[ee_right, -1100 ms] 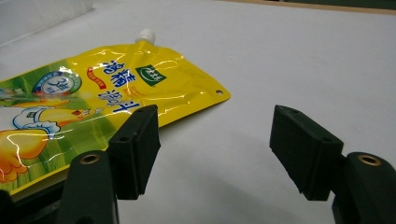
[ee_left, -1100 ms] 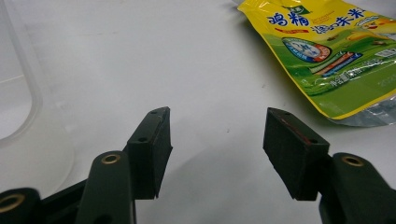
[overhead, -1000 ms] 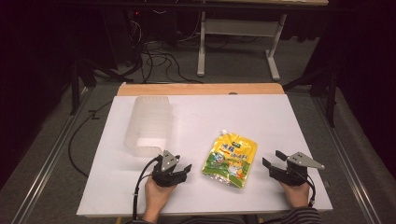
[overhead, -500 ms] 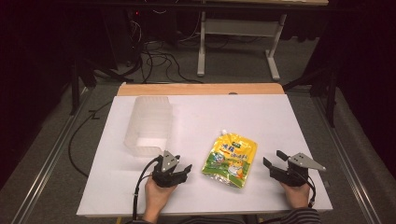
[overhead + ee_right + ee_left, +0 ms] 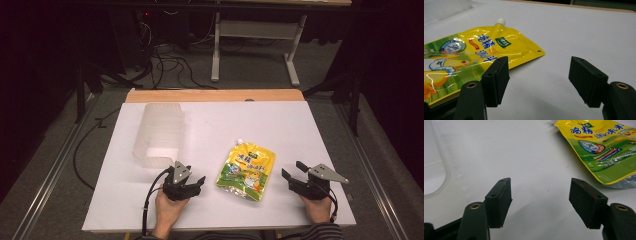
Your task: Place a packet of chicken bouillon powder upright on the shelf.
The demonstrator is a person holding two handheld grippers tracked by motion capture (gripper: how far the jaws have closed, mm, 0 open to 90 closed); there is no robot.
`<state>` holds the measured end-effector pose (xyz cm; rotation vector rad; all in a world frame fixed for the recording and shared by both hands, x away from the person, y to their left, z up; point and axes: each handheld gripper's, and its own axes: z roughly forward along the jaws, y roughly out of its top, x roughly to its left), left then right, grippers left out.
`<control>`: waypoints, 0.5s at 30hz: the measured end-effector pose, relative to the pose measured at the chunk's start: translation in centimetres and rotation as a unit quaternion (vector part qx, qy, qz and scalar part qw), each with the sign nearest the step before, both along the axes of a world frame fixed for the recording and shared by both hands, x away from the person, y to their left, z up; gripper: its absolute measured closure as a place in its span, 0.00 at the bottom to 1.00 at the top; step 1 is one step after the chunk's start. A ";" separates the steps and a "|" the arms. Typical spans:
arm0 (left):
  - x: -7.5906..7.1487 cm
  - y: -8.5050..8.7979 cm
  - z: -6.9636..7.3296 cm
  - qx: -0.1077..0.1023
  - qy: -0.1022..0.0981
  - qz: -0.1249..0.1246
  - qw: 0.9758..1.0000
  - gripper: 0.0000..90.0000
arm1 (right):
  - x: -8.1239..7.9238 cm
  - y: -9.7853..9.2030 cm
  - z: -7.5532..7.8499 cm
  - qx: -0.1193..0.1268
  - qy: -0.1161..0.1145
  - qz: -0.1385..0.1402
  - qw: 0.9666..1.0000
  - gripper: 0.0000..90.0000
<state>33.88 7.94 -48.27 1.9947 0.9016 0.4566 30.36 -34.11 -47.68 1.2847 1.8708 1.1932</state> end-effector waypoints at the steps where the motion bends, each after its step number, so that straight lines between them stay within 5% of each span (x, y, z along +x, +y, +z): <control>1: 0.1 -0.1 0.0 0.000 0.000 -0.001 1.000 0.39 | 0.1 0.0 0.0 0.001 0.004 0.000 1.000 0.37; 9: 0.3 -0.1 0.1 0.000 0.009 -0.003 1.000 0.37 | 0.1 0.0 0.0 0.001 0.006 -0.004 1.000 0.37; 15: 0.3 0.0 0.6 -0.024 0.015 0.002 1.000 0.36 | 0.2 0.1 0.0 -0.004 0.010 -0.006 1.000 0.37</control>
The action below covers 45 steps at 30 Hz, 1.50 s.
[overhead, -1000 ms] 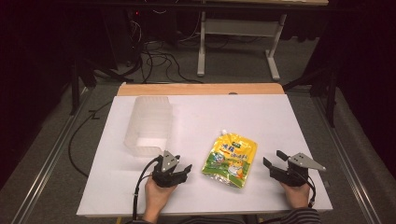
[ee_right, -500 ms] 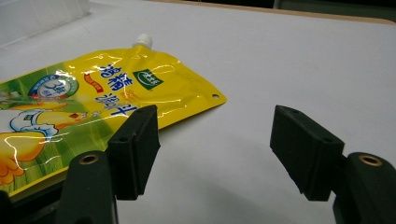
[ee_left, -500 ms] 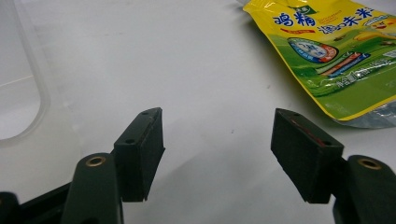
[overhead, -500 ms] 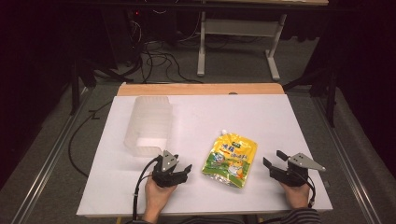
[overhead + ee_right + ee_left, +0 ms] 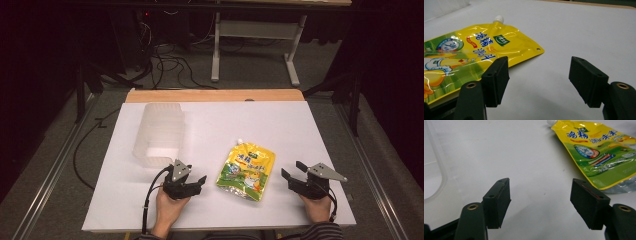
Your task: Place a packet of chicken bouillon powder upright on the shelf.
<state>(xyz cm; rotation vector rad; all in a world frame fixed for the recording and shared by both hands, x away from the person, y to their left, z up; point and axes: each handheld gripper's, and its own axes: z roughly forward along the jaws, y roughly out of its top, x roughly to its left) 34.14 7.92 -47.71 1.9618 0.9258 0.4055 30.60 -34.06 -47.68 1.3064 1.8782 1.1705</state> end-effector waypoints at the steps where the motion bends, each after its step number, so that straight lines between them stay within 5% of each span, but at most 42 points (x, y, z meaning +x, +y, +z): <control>1: 0.0 0.0 0.0 0.000 0.000 0.000 1.000 0.35 | 0.0 0.0 0.0 0.000 0.000 0.000 1.000 0.37; 5: -0.2 0.0 0.3 0.011 0.000 0.001 1.000 0.34 | 0.1 0.2 0.0 -0.005 0.011 0.000 1.000 0.37; 14: 0.6 -0.7 1.0 0.000 0.020 -0.014 1.000 0.33 | 0.2 0.2 0.0 -0.010 0.011 -0.003 1.000 0.37; 18: 1.6 -1.1 1.0 -0.014 0.048 -0.012 0.999 0.33 | 0.1 0.3 0.0 -0.014 0.012 -0.005 1.000 0.37; 20: 1.6 -1.6 1.2 -0.001 0.045 -0.014 0.999 0.33 | 0.1 0.3 0.0 -0.014 0.011 -0.004 1.000 0.37; 28: 2.1 -1.9 2.3 -0.013 0.043 -0.016 0.999 0.33 | 0.0 0.3 0.0 -0.013 0.004 -0.005 1.000 0.37; 32: 2.8 -2.8 3.2 -0.018 0.065 -0.041 0.997 0.33 | 0.0 0.3 0.0 -0.016 0.003 -0.003 1.000 0.37; 45: 4.7 -6.4 4.2 -0.008 0.086 -0.067 0.994 0.28 | 0.0 0.3 0.0 -0.013 0.002 -0.006 1.000 0.37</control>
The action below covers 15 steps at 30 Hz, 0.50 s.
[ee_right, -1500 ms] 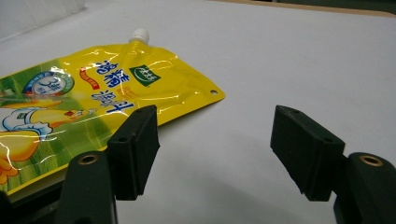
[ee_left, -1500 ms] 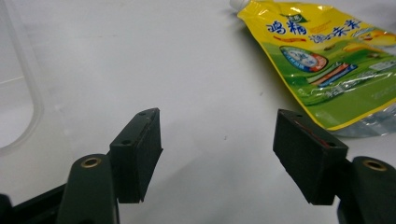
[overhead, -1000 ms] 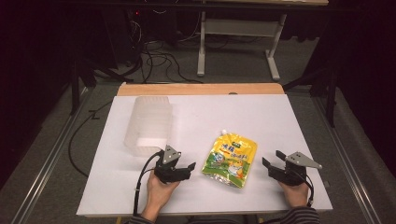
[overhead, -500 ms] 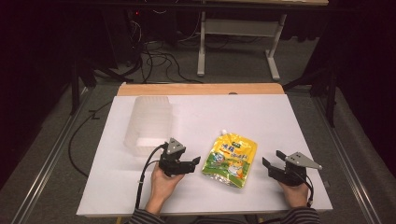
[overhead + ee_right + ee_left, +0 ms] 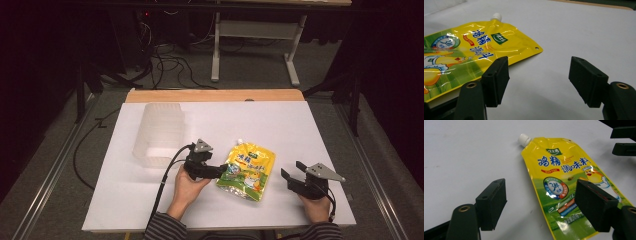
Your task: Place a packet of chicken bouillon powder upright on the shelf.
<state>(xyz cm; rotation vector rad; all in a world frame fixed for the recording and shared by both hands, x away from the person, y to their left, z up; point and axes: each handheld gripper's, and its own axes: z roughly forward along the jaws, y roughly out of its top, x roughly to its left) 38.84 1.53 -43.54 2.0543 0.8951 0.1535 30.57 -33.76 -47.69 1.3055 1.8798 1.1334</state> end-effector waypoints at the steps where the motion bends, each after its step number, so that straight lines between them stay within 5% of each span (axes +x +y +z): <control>1: 0.2 -0.4 0.1 0.002 0.002 -0.003 1.000 0.28 | 0.0 0.0 0.0 0.000 0.000 0.000 1.000 0.37; 10: 1.6 -2.7 -0.2 0.014 0.019 -0.008 1.000 0.26 | -0.1 -0.1 0.0 0.003 -0.007 -0.002 1.000 0.37; 15: 2.8 -3.8 -1.4 0.014 0.048 -0.007 0.999 0.26 | -0.2 0.0 0.0 0.003 -0.008 -0.002 1.000 0.37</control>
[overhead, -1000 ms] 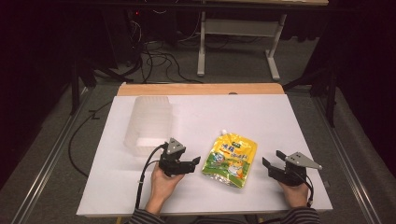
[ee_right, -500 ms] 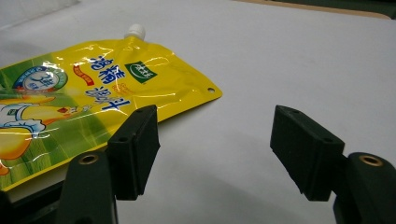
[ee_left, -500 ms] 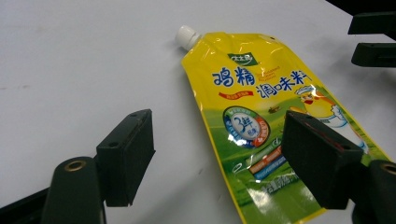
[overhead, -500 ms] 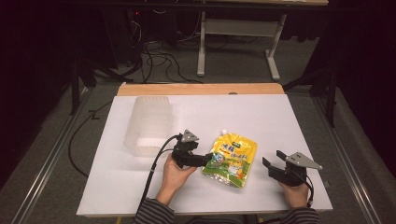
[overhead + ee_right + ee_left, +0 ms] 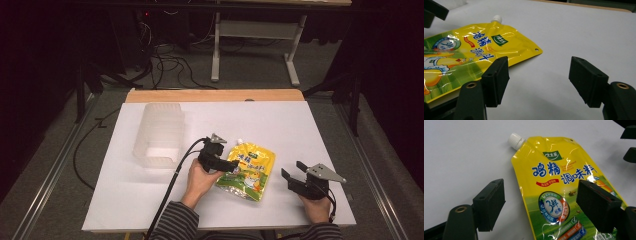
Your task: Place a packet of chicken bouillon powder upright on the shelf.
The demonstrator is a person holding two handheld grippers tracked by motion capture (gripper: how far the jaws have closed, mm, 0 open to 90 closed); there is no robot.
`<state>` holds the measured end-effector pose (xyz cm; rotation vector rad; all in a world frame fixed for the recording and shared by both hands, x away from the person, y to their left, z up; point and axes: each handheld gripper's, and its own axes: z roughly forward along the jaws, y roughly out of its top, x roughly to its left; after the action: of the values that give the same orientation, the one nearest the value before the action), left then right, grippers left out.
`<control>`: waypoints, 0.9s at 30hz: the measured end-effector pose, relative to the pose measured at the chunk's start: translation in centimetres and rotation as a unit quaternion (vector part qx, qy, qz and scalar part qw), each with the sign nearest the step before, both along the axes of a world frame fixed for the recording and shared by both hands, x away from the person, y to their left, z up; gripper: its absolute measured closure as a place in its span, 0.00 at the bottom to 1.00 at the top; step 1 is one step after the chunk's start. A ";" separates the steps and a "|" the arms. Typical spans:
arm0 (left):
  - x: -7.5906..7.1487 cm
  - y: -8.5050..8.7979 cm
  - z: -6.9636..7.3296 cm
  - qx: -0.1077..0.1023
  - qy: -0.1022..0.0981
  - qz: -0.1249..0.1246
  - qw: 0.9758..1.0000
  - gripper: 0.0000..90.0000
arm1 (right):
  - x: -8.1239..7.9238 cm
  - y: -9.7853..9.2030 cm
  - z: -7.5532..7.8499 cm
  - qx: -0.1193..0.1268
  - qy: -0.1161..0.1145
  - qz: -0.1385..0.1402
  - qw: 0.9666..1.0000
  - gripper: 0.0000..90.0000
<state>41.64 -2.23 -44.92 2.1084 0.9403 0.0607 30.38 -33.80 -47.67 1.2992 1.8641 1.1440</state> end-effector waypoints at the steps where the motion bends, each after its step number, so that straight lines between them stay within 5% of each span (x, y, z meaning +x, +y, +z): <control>1: 0.0 0.0 0.0 0.000 0.000 0.000 1.000 0.27 | 0.0 0.0 0.0 0.000 -0.001 -0.001 1.000 0.37; 7: 0.5 -1.4 -0.6 0.003 0.001 -0.004 1.000 0.32 | 0.0 0.0 0.0 0.000 0.000 -0.004 1.000 0.37; 15: 1.3 -2.7 -1.8 0.037 0.030 -0.002 0.999 0.32 | -0.1 0.0 0.0 -0.002 -0.002 -0.006 1.000 0.37; 19: 1.2 -2.9 -1.8 0.046 0.023 0.003 0.999 0.34 | 0.0 0.1 0.0 -0.004 -0.003 -0.003 1.000 0.37; 24: 0.5 -3.6 -1.4 0.106 -0.012 0.000 0.994 0.58 | 0.0 0.1 0.0 -0.005 -0.003 -0.003 1.000 0.37; 27: 0.3 -3.7 -1.3 0.123 -0.019 -0.013 0.992 0.73 | 0.0 0.1 0.0 -0.004 -0.003 -0.005 1.000 0.37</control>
<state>41.90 -5.90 -46.20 2.3360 0.9197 0.2124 30.34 -33.74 -47.68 1.2965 1.8543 1.1329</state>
